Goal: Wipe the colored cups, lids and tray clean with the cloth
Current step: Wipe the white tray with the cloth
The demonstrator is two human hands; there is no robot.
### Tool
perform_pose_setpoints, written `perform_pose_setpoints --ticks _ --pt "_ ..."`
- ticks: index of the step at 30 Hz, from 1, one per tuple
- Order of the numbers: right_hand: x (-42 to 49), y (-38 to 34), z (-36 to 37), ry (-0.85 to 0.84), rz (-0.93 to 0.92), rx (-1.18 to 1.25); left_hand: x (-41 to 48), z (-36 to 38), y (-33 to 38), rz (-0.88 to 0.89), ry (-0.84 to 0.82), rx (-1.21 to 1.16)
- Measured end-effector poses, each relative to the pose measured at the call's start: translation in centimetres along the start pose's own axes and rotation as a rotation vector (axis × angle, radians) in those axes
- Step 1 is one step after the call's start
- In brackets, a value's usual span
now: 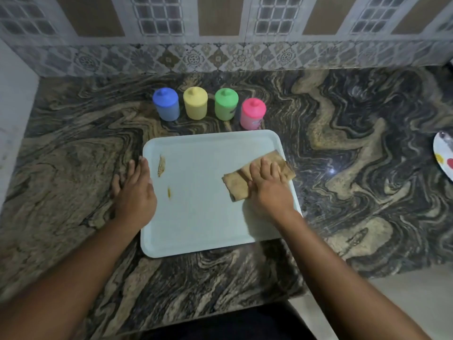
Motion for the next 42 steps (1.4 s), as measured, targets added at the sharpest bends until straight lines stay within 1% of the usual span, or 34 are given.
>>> perform_pose_setpoints --ticks 2,5,7,9,11,13,15,17,19,21,23,25,28,30,31,33,35,36,37,39,42 --pt "3.5 -3.5 -0.3 0.022 0.032 0.024 0.1 -0.1 -0.5 0.047 -0.034 0.014" --pt "6.5 -8.7 0.7 0.038 -0.064 0.018 0.1 -0.4 -0.5 0.097 -0.056 0.021" --pt "6.0 -11.8 2.1 0.015 -0.212 0.052 0.0 -0.5 -0.4 0.088 -0.029 0.001" --pt "3.7 -13.5 3.4 -0.047 -0.415 0.086 -0.1 -0.6 -0.5 0.086 0.001 -0.001" --pt "0.3 -12.9 4.4 -0.106 -0.619 0.064 -0.1 -0.6 -0.6 0.087 0.011 0.008" --pt "-1.9 -10.7 4.4 -0.135 -0.724 0.024 0.0 -0.6 -0.7 0.083 0.006 0.015" --pt "-2.0 -8.7 3.7 -0.143 -0.717 0.012 0.1 -0.5 -0.6 0.085 -0.002 0.021" --pt "-0.3 -8.8 3.4 -0.126 -0.612 0.006 0.2 -0.5 -0.5 0.082 -0.008 0.030" --pt "2.5 -11.0 2.9 -0.085 -0.477 0.009 0.1 -0.4 -0.5 0.081 -0.031 0.024" --pt "5.7 -14.3 2.5 -0.074 -0.411 -0.004 -0.1 -0.3 -0.6 0.080 -0.029 0.017" --pt "7.6 -17.3 2.7 -0.095 -0.445 0.001 0.0 -0.2 -0.9 0.082 -0.016 0.020" --pt "7.6 -18.5 3.2 -0.127 -0.547 0.006 0.0 -0.3 -1.2 0.092 -0.012 0.004" --pt "4.5 -15.6 3.8 -0.155 -0.814 -0.008 -0.2 -0.6 -1.2 0.095 -0.035 -0.031" --pt "3.6 -12.4 3.1 -0.175 -0.924 -0.003 -0.2 -0.7 -1.0 0.091 -0.026 -0.022" --pt "3.8 -11.3 2.7 -0.169 -0.918 0.002 -0.1 -0.7 -0.9 0.095 -0.022 -0.021" --pt "5.4 -11.1 2.2 -0.123 -0.812 -0.016 -0.1 -0.6 -0.9 0.094 -0.020 -0.015" --pt "7.4 -13.0 2.1 -0.086 -0.649 -0.009 0.0 -0.4 -1.0 0.093 -0.021 -0.009" --pt "8.0 -14.4 2.1 -0.089 -0.596 0.010 0.0 -0.3 -1.0 0.090 -0.017 -0.009" --pt "8.2 -15.8 2.4 -0.092 -0.591 0.039 -0.1 -0.3 -1.0 0.085 -0.010 -0.013" --pt "6.8 -17.1 2.9 -0.101 -0.681 0.108 -0.1 -0.4 -1.0 0.076 -0.005 -0.029" --pt "2.8 -14.1 3.3 -0.118 -0.897 0.151 -0.2 -0.5 -0.9 0.074 -0.006 -0.033"
Point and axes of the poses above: each hand's wrist, its own x-axis towards the middle knuckle, its own z-axis out of the palm, y = z × x, the point moved 1 cm from there along x, towards the middle knuckle
